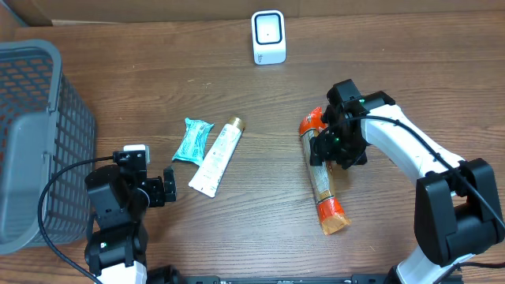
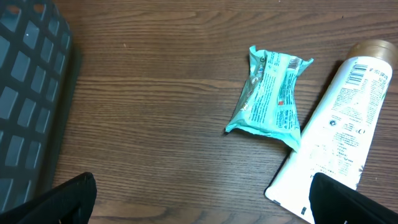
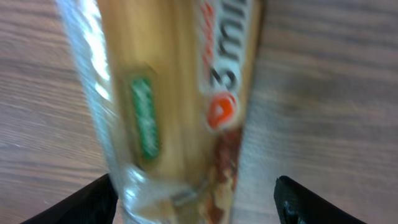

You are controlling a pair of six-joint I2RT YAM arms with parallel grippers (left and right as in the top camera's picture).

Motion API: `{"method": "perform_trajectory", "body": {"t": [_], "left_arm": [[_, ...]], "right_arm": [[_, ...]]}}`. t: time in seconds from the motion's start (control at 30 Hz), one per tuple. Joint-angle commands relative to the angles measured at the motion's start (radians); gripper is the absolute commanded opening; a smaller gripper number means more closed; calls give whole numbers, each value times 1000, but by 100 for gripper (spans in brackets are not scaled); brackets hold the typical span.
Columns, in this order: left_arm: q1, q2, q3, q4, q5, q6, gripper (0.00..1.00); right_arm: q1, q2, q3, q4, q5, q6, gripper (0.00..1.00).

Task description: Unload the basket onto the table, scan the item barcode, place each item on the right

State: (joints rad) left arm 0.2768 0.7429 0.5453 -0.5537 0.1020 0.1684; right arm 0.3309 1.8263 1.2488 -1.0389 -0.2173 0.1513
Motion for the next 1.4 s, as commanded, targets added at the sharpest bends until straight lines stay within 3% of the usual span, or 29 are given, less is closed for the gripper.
{"method": "perform_trajectory", "body": {"t": [0.0,0.27,0.33,0.43,0.53,0.63,0.9,1.1,1.37], "left_arm": [[5,2,-2,3,14,19,100],[5,2,-2,3,14,19,100],[5,2,-2,3,14,19,100],[5,2,-2,3,14,19,100],[5,2,-2,4,14,19,100],[5,2,-2,4,14,19,100],[5,2,-2,4,14,19,100],[5,2,-2,3,14,19,100],[5,2,-2,3,14,19,100]], "right_arm": [[7,-17,-23,33,-58,-23,81],[8,-17,-103,97,-78,-20,68],[8,-17,-122,113,-86,-20,59],[8,-18,-126,119,-100,-20,28],[8,-18,-108,106,-118,-21,9],[8,-18,-72,70,-139,-21,4],[8,-20,119,-121,-172,-26,4],[-27,-63,193,-141,-435,-174,4],[-193,-180,193,-209,-781,-395,4]]}}
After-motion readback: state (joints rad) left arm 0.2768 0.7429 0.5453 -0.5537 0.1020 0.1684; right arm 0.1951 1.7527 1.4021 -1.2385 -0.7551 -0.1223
